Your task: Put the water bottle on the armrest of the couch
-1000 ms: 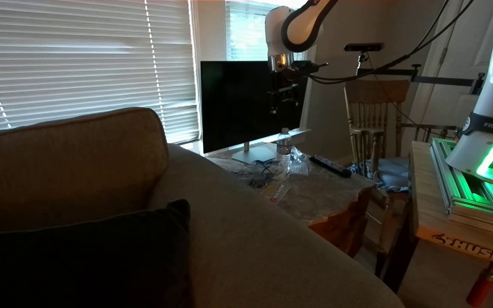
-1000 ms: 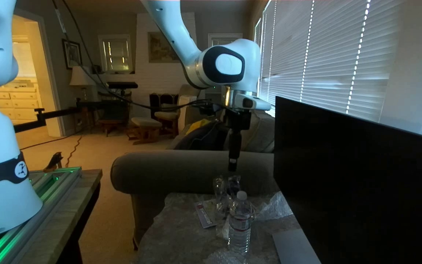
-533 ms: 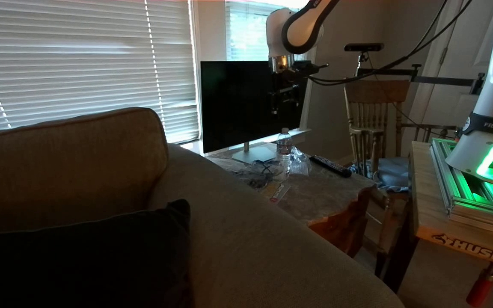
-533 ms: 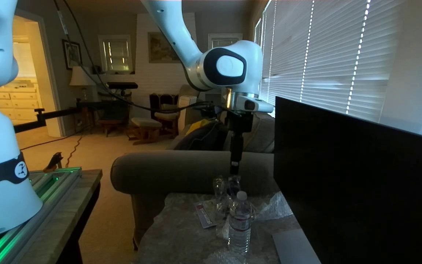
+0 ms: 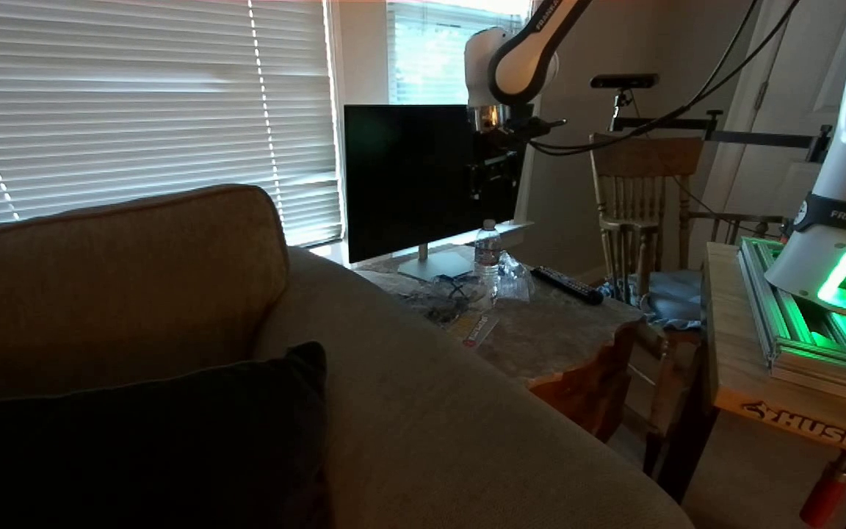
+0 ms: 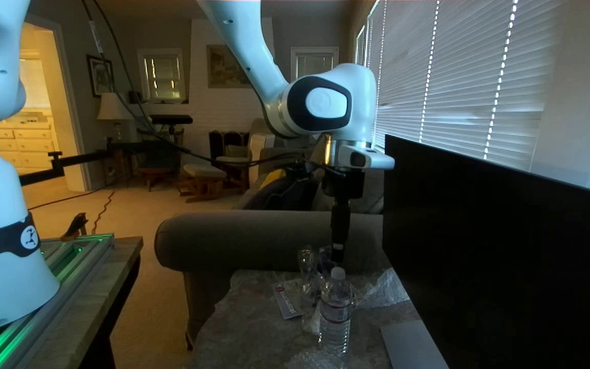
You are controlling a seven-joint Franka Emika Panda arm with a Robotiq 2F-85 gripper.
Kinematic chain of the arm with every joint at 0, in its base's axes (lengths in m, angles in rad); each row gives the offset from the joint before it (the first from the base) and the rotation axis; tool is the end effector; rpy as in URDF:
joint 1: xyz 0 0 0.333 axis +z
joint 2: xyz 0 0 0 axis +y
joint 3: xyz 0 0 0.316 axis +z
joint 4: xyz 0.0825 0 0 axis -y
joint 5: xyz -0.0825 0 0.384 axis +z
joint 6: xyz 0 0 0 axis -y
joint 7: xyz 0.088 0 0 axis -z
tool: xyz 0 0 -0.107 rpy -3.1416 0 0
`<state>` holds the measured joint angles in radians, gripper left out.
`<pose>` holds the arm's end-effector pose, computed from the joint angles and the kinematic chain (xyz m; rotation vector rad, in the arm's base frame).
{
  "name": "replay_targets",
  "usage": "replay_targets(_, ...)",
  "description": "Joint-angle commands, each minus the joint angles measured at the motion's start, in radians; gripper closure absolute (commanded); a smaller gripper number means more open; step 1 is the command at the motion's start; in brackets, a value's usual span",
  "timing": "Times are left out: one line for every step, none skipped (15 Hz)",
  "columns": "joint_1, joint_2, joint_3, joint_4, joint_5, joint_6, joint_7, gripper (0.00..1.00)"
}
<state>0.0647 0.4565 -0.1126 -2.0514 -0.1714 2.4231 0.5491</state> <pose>0.5856 -0.0283 0.2073 2.8916 -0.6673 -0.0637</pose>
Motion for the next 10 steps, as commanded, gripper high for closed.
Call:
replay_targets(-0.009,0.033,-0.015,0.002,0.026,0.055,-0.044,0.00)
replay_targets(-0.012,0.037,-0.016,-0.003,0.030,0.063,-0.053,0.00)
replay_targets(-0.013,0.040,-0.018,-0.007,0.031,0.075,-0.059,0.00)
replay_targets(-0.016,0.042,-0.015,-0.011,0.036,0.084,-0.069,0.00)
replay_targets(-0.021,0.043,-0.009,-0.014,0.046,0.089,-0.083,0.00)
replay_targets(-0.021,0.043,-0.007,-0.015,0.050,0.084,-0.090,0.00)
replay_targets(-0.022,0.042,-0.006,-0.018,0.053,0.085,-0.099,0.00)
replay_targets(-0.022,0.041,-0.004,-0.021,0.058,0.085,-0.105,0.00)
replay_targets(-0.023,0.041,-0.002,-0.023,0.061,0.088,-0.112,0.00)
replay_targets(-0.023,0.042,-0.001,-0.025,0.063,0.089,-0.117,0.00)
